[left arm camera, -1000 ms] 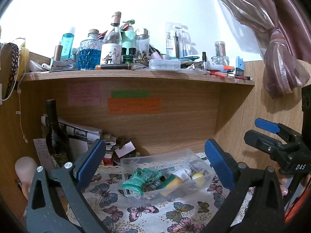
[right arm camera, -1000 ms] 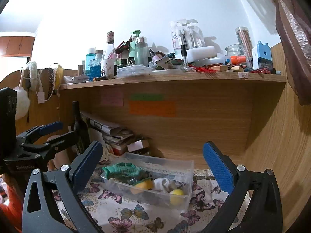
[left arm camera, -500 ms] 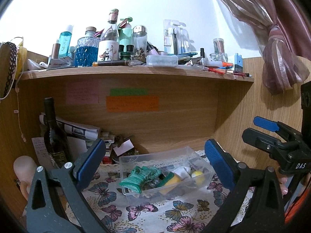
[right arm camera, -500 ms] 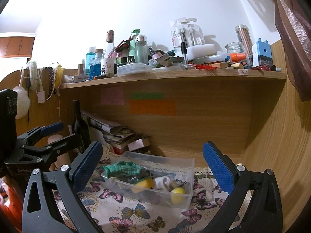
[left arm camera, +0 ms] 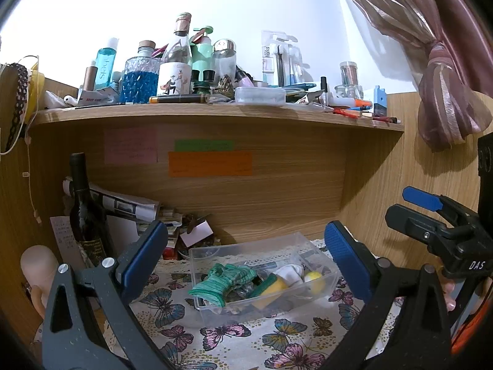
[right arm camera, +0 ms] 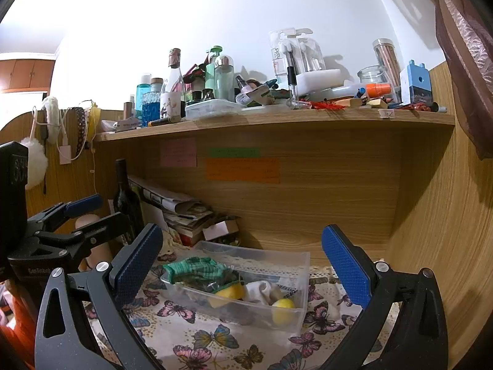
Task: Organize soft objects
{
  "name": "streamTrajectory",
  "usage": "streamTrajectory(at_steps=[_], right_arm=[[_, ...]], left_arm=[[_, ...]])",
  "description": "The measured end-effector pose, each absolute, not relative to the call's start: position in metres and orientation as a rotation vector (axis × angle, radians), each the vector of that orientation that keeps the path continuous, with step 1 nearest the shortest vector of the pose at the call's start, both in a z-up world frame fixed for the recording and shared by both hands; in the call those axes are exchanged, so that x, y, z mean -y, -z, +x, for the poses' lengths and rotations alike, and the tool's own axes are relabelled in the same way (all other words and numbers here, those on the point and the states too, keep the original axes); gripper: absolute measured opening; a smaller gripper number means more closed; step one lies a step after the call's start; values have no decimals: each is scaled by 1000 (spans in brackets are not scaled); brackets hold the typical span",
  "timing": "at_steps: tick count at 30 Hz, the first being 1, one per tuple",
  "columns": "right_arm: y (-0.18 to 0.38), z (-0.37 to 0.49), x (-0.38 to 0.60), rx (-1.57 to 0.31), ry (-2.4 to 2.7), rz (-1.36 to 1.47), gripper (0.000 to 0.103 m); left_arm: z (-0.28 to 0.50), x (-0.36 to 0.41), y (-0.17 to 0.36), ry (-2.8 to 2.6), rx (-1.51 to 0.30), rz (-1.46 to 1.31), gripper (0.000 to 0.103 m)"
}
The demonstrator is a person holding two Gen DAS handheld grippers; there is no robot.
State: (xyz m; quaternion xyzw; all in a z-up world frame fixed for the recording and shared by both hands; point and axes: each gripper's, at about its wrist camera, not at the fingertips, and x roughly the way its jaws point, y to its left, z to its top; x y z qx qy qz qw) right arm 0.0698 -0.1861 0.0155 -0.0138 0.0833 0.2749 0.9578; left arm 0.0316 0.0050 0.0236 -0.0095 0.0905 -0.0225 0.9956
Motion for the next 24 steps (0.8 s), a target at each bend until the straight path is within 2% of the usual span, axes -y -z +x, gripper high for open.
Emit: streamTrajectory(at_steps=[24], right_arm=[[-14,70,182,-164,-553,-37,103]], left_arm=[[33,-6,-24,41,-197,-69,103]])
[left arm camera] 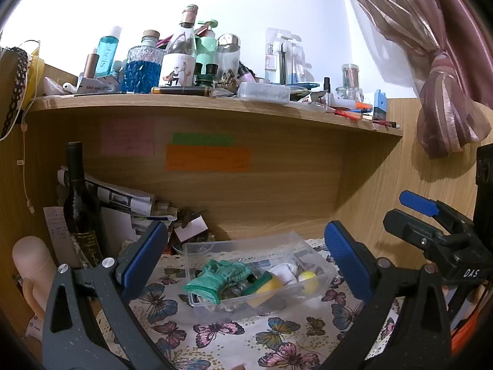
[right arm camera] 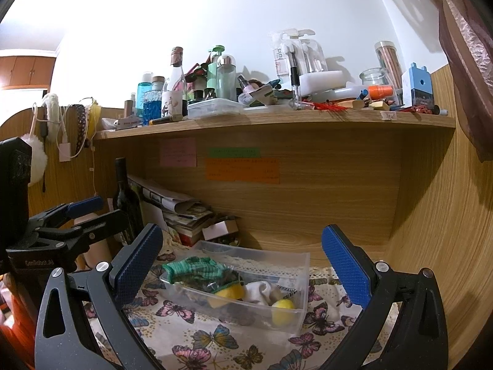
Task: Organize soft objects
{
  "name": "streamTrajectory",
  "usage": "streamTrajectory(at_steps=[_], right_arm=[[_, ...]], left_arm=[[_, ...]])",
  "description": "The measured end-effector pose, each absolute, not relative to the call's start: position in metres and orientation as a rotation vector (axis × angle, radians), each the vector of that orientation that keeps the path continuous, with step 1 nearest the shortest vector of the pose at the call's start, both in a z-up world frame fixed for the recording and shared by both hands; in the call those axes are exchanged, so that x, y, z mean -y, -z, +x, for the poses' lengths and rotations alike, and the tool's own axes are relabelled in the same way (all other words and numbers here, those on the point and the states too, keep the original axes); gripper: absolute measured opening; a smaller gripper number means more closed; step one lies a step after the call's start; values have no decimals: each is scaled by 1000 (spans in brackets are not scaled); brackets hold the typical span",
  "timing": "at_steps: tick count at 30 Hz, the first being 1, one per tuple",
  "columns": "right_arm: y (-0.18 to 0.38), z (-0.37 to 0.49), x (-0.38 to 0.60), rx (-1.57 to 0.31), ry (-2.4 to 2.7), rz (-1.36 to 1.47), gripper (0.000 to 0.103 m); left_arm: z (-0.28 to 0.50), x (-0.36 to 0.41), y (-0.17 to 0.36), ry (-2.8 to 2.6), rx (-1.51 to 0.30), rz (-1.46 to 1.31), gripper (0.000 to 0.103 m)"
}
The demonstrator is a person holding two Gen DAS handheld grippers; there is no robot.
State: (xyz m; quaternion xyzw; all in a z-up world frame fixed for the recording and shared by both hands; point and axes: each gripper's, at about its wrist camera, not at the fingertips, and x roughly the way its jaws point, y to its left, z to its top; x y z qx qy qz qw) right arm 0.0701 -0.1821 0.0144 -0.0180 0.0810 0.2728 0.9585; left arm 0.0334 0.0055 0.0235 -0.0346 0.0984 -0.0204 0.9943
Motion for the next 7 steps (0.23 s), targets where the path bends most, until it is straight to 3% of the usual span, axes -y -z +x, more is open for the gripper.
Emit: streamTrajectory(at_steps=[7], right_arm=[[-14,70,181,-164,-552,-39,103]], left_arm=[[34,-5,-23,30,-199,-71,103]])
